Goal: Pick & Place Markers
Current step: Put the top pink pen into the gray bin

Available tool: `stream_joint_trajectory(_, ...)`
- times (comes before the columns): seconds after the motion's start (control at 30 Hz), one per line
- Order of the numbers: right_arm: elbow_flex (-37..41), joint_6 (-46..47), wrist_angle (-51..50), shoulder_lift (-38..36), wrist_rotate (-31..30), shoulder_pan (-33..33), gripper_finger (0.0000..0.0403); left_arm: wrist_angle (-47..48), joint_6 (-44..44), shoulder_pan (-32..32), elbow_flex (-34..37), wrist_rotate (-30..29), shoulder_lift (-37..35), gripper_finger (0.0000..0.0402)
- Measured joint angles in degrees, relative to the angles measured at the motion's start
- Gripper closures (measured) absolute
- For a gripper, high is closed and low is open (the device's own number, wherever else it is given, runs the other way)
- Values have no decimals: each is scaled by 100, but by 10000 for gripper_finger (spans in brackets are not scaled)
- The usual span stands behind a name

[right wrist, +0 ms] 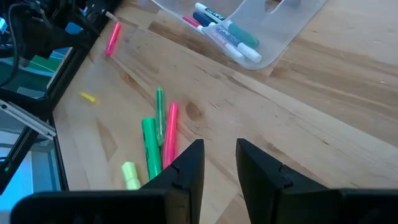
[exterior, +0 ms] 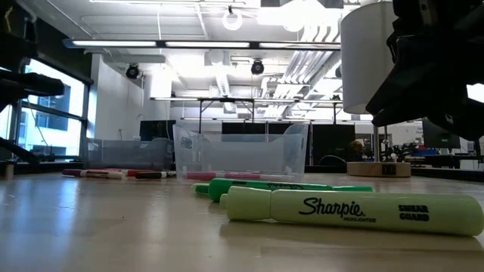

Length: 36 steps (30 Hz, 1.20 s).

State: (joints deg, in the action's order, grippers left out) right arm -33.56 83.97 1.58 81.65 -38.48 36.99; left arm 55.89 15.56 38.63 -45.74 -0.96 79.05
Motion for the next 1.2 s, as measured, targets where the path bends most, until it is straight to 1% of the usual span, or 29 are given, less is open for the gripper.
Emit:
stream_joint_trajectory(0.1,0,-40,0,0,27,0,321,-227,165,0,0,-298,0,225)
stream_joint_trajectory(0.17,0,-41,0,0,134,0,321,-230,217,-2,2,-363,0,225)
stream_joint_trajectory(0.43,0,-200,0,0,296,0,321,-223,380,0,290,-236,126,225)
stream_joint_trajectory(0.57,0,-302,-2,0,360,0,321,-251,271,-1,333,-358,365,225)
stream_joint_trajectory(0.77,0,-344,-2,0,443,0,321,-418,121,0,387,-340,950,228)
stream_joint_trajectory(0.83,0,-346,-2,0,444,0,321,-412,117,2,380,-336,1091,239)
stream_joint_trajectory(0.9,0,-348,-4,0,444,0,321,-439,116,2,375,-328,1171,258)
stream_joint_trajectory(1.13,0,-452,-2,0,455,0,321,-498,296,7,321,-283,1211,359)
stream_joint_trajectory(1.17,0,-456,-2,0,455,0,321,-485,391,7,304,-282,1212,370)
stream_joint_trajectory(1.2,0,-476,-2,0,456,0,321,-476,483,7,290,-279,1218,371)
